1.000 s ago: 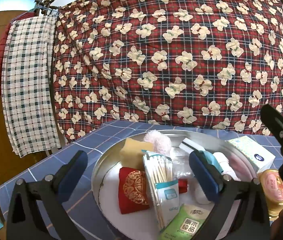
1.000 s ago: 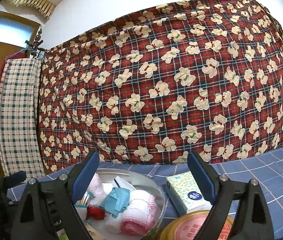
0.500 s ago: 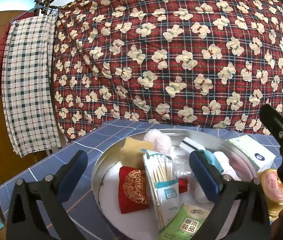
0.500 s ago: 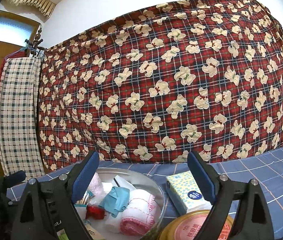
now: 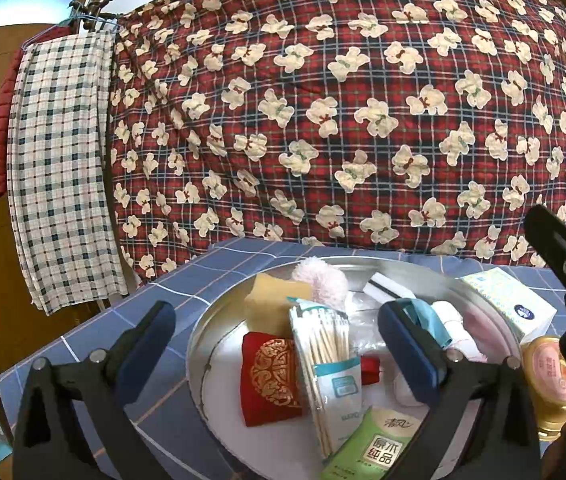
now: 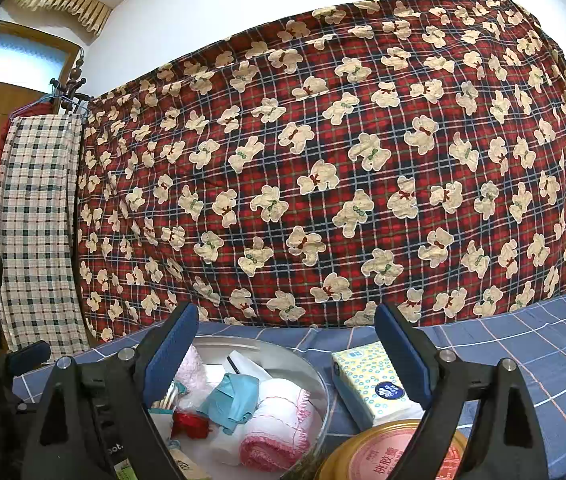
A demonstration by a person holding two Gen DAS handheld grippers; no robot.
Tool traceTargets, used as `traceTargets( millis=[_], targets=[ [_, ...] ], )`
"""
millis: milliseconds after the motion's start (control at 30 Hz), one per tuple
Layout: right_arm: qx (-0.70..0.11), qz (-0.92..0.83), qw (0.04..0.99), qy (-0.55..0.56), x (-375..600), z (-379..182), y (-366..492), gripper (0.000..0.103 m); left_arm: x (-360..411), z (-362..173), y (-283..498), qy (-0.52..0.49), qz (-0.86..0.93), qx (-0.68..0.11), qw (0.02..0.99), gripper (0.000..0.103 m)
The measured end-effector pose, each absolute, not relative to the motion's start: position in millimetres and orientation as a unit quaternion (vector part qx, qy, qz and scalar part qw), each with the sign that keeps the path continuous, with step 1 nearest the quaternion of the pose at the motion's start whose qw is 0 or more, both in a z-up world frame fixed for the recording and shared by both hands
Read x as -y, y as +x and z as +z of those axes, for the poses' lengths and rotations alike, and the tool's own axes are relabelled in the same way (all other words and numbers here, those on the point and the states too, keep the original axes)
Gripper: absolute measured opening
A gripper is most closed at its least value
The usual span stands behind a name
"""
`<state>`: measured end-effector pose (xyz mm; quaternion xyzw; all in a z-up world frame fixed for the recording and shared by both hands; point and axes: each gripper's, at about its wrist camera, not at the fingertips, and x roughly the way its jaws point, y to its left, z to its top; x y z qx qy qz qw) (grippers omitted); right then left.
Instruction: Organize soft objects
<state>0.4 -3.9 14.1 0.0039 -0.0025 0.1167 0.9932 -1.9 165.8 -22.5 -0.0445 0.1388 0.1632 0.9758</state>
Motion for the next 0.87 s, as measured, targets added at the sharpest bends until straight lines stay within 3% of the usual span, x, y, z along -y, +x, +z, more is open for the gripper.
traceTargets(
  millis=[867],
  targets=[
    [0.001, 0.117, 0.993, 0.005, 6.1, 13.7, 1.4, 0.092, -164.6, -22.6, 2.9, -0.055, 0.138, -0.151, 0.977, 0.103]
  ],
)
